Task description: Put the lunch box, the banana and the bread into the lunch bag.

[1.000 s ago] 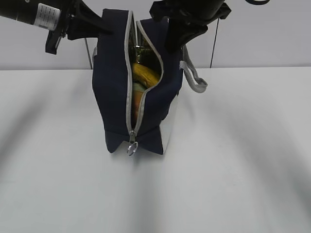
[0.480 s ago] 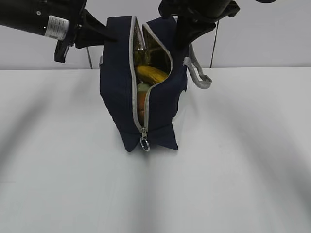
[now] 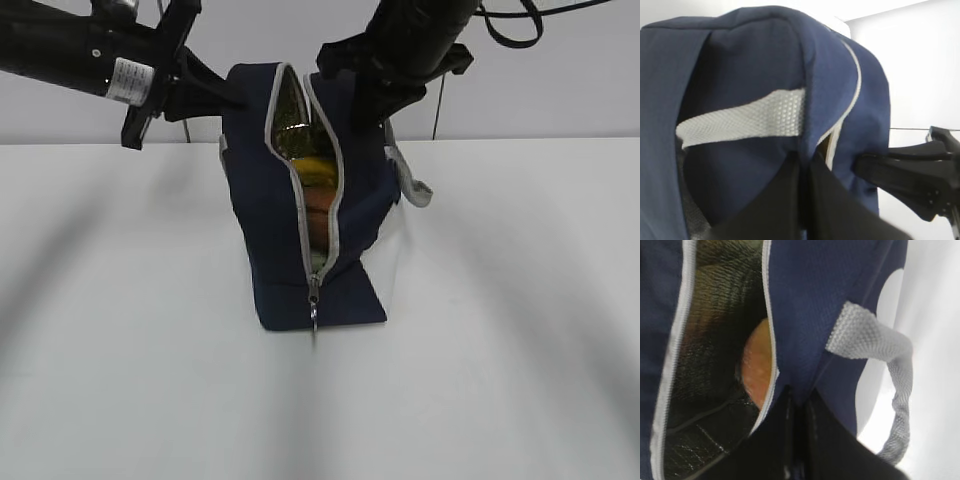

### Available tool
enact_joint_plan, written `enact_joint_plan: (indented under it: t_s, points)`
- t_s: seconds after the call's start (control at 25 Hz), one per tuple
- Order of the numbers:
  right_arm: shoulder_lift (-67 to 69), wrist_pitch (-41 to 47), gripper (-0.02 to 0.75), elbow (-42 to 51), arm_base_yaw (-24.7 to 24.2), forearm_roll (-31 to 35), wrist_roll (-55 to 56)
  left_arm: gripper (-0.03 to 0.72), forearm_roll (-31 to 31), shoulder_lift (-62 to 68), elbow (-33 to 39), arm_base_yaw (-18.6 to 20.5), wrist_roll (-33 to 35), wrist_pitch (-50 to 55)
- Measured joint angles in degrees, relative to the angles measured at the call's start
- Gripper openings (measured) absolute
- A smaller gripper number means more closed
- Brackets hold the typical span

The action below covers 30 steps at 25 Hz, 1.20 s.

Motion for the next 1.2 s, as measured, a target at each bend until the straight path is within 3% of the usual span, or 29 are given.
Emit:
enact_joint_plan:
  t_s: [0.32,0.44,0.56,0.68,0.76,0.84,0.92,1.08,1.2]
  points:
    - [0.1,1.3,-0.008,0.1,0.0,-1.6,0.3,0.006,0.2,0.2,0.0,0.0,0.0,-0.1]
    - [-0.4,2.4,0.014,0.1,0.0,-2.2,0.4,0.050,-0.6,0.2,0.0,0.0,0.0,0.1]
    - [-1.4,2.6,0.121,0.1,0.0,-2.5,0.4,0.188,-1.0,0.2,0.0,0.1,0.0,1.0]
    - [-3.4,2.6,0.305,0.1,0.0,-3.3,0.4,0.351,-0.9,0.2,-1.2,0.9,0.0,3.6]
    - [-5.0,2.7,0.406,0.1,0.0,-3.7,0.4,0.411,-0.9,0.2,-3.4,1.7,0.0,6.3]
    - [-7.0,2.8,0.447,0.1,0.0,-3.9,-0.1,0.431,0.1,0.1,-6.1,2.4,-0.4,9.5]
    - [-9.2,2.9,0.462,0.7,0.0,-3.9,-0.8,0.438,3.7,-1.0,-8.6,2.8,-2.7,12.2]
    - [-15.0,3.0,0.470,5.3,1.0,-4.9,-1.9,0.420,16.8,-5.6,-11.8,2.4,-8.7,14.9]
    - [-19.7,3.1,0.470,11.2,4.9,-8.2,-3.5,0.409,26.5,-9.5,-12.1,1.3,-13.2,15.6]
